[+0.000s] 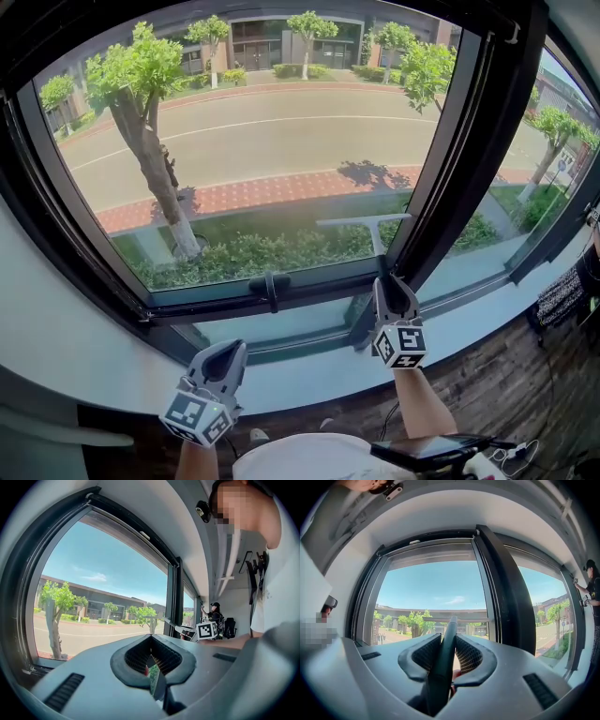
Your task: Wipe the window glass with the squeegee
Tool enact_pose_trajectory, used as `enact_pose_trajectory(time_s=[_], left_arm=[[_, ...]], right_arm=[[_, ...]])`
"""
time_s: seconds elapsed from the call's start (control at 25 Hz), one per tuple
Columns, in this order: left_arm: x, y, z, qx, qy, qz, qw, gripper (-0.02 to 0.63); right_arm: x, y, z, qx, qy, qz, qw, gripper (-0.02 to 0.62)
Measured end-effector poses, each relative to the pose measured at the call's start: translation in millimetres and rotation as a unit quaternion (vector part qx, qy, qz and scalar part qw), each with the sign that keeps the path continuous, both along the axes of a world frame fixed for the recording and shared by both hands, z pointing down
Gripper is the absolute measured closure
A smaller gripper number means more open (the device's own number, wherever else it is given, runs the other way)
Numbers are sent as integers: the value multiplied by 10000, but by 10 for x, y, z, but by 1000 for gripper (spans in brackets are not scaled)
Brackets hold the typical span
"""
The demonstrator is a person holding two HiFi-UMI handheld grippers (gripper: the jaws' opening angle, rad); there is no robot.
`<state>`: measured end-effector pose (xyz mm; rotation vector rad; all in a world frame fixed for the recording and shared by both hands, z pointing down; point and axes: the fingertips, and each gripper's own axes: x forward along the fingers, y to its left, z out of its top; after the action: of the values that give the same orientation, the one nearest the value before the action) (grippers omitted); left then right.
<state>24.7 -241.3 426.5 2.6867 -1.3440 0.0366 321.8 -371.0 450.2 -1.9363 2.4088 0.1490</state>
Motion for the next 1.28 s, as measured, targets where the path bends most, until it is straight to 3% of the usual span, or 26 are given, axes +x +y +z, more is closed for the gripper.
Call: enact_pose_trajectory(time_s=[0.64, 1.28], left_arm=[[-18, 74, 29, -77, -40, -77, 9999, 588], [-61, 122, 48, -82, -11, -241, 9997, 589]], right_arm=[[74, -57, 1047, -1142, 102, -80, 9934, 492], [-23, -71, 1462, -1590, 343, -247, 9864, 492]])
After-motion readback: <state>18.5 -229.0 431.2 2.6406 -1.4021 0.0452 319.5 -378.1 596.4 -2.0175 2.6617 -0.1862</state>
